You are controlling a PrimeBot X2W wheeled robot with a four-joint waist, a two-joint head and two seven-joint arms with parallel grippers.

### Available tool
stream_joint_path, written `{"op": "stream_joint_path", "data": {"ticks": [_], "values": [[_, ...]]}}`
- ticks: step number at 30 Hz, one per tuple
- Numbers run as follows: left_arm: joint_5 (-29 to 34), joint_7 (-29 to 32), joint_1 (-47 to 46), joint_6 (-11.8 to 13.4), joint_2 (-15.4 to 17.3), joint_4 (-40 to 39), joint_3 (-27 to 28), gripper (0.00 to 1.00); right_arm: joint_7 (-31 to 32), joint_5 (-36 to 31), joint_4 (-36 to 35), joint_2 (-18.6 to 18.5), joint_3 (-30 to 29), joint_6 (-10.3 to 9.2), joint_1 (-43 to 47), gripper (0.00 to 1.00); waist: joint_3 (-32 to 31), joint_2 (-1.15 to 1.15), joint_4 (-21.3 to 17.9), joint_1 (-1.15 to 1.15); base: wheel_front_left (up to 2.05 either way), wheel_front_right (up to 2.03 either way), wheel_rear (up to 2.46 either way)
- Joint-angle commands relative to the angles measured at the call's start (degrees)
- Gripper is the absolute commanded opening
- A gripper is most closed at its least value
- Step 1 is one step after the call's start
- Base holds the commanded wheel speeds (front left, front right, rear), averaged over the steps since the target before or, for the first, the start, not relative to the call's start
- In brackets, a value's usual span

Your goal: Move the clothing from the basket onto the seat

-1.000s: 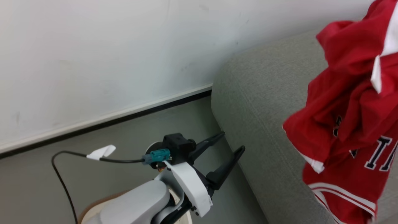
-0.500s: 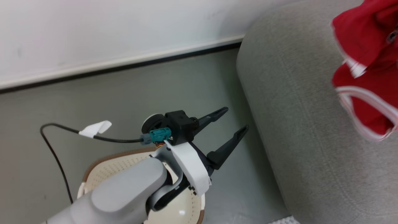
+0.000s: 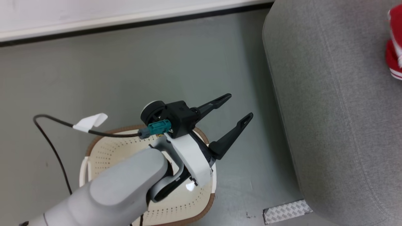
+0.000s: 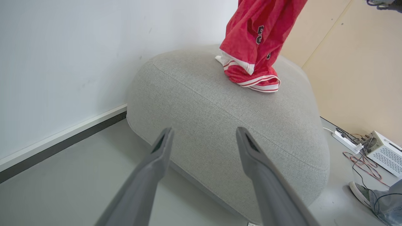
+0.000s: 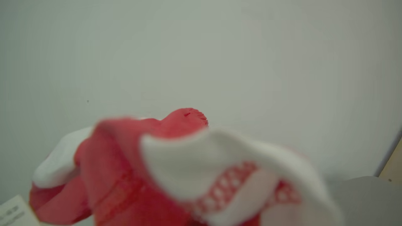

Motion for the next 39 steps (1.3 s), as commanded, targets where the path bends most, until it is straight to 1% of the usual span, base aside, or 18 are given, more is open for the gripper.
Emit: {"op": "stream_joint_path", "data": {"ticks": [1,5,9,13,15,18,21,22,23,24,25,28,32,35,39], "values": [[0.5,0.0,-0.7,-0.3,0.4,0.1,0.1,1.0,0.1,1.0,2.0,-0.3,0.7,-0.12,1.4,0.0,1.3,0.0,-0.2,-0.01,0.0,0.0,0.0],[0.7,-0.2,-1.6,-0.4,0.6,0.4,0.2,1.0,2.0,3.7,7.1,0.8,3.6,-0.12,3.9,0.0,2.6,0.0,-0.3,-0.01,0.0,0.0,0.0],[0.8,-0.7,-2.0,-0.7,0.5,0.5,0.4,1.0,4.6,7.4,11.2,2.1,5.4,-0.12,5.7,0.0,3.0,0.0,-0.2,-0.01,0.0,0.0,0.0],[0.8,-1.0,-2.3,-0.7,0.3,0.9,0.6,1.0,8.5,10.7,13.5,3.2,7.6,-0.13,7.3,0.0,3.4,0.0,0.0,-0.01,0.0,0.0,0.0],[0.8,-1.2,-2.3,-0.8,0.2,1.1,0.5,1.0,11.8,12.2,14.1,3.9,9.0,-0.13,8.1,0.0,3.4,0.0,0.1,-0.01,0.0,0.0,0.0],[0.5,-1.3,-2.3,-0.8,0.0,1.5,0.6,1.0,17.0,14.3,14.9,3.8,10.6,-0.13,8.0,0.0,3.4,0.0,0.3,-0.01,0.0,0.0,0.0],[0.3,-1.6,-2.1,-0.9,-0.2,1.7,0.7,1.0,19.0,14.7,15.4,3.6,11.4,-0.13,7.5,0.0,3.3,0.0,0.4,-0.01,0.0,0.0,0.0],[0.2,-1.8,-1.9,-1.0,-0.2,1.8,0.7,1.0,19.5,14.7,15.7,3.5,11.7,-0.13,7.2,0.04,3.1,0.0,0.5,-0.01,0.0,0.0,0.0],[0.1,-1.9,-1.6,-1.1,-0.3,1.9,0.7,1.0,20.0,14.7,15.9,3.6,12.0,-0.13,6.9,0.31,2.8,0.0,0.5,-0.01,0.0,0.0,0.0],[0.0,-2.0,-1.3,-1.2,-0.3,2.0,0.7,1.0,20.4,14.6,16.2,3.6,12.3,-0.13,6.6,0.67,2.4,0.0,0.6,-0.01,0.0,0.0,0.0],[-0.2,-2.1,-1.0,-1.2,-0.4,2.2,0.7,1.0,20.7,14.3,16.5,3.6,12.5,-0.13,6.3,1.0,2.0,0.0,0.6,-0.01,0.0,0.0,0.0],[-0.5,-2.6,-0.2,-1.3,-0.5,3.0,0.9,1.0,22.3,14.6,17.3,4.3,13.2,-0.13,5.9,1.0,0.3,0.0,0.5,-0.01,0.0,0.0,0.0],[-1.1,-3.2,1.4,-1.4,-0.9,3.9,1.2,1.0,24.2,13.5,17.8,4.0,14.9,-0.13,6.0,1.0,-3.3,0.0,0.2,-0.01,0.0,0.0,0.0],[-1.5,-3.6,3.0,-1.3,-1.3,4.6,1.6,1.0,25.3,12.8,17.0,2.9,16.0,-0.13,6.2,1.0,-6.4,0.0,-0.3,-0.01,0.0,0.0,0.0],[-2.4,-3.9,5.8,-1.5,-1.6,5.5,2.5,1.0,28.4,11.9,15.8,1.7,17.8,-0.13,6.7,1.0,-11.4,0.0,-1.1,-0.01,0.0,0.0,0.0]]}}
